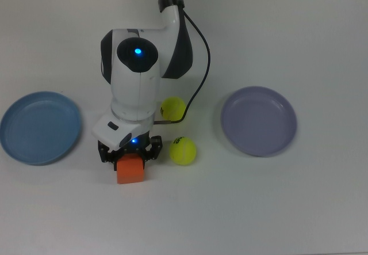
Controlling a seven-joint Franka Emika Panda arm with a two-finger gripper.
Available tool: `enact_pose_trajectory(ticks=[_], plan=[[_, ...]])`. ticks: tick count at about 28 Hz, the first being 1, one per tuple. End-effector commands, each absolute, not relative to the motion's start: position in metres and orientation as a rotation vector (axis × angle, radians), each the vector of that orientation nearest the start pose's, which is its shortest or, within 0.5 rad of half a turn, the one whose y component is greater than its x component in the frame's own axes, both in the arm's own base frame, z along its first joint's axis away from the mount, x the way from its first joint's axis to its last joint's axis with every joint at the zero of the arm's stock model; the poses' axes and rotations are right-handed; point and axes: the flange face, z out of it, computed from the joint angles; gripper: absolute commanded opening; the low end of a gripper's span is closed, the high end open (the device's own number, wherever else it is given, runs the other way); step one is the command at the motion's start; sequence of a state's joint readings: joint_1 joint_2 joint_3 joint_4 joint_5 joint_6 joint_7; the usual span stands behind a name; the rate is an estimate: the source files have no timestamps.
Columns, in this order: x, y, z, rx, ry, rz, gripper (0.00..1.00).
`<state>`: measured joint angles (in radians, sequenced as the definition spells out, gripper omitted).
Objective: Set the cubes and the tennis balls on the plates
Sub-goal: 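Lower the gripper and grasp the orange cube, then lift the cube, carry it to the light blue plate, release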
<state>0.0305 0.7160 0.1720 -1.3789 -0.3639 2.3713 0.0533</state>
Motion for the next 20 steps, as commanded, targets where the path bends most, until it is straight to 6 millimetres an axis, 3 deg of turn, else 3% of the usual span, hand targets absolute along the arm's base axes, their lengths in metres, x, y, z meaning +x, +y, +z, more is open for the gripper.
enact_pose_trajectory(ticks=[1,4,5,6,11,13,16,20], plan=[[0.751,0.115,0.349,-3.212,-0.473,-0.589,0.00],[0.750,0.111,0.372,-3.216,-0.460,-0.627,0.00],[0.749,0.104,0.382,-3.223,-0.446,-0.643,0.00],[0.749,0.084,0.393,-3.254,-0.407,-0.648,0.00],[0.750,0.045,0.388,-3.313,-0.338,-0.597,0.00],[0.752,0.016,0.384,-3.341,-0.271,-0.583,0.00],[0.751,-0.005,0.381,-3.363,-0.216,-0.563,0.00],[0.743,-0.028,0.360,-3.384,-0.164,-0.472,0.00]])
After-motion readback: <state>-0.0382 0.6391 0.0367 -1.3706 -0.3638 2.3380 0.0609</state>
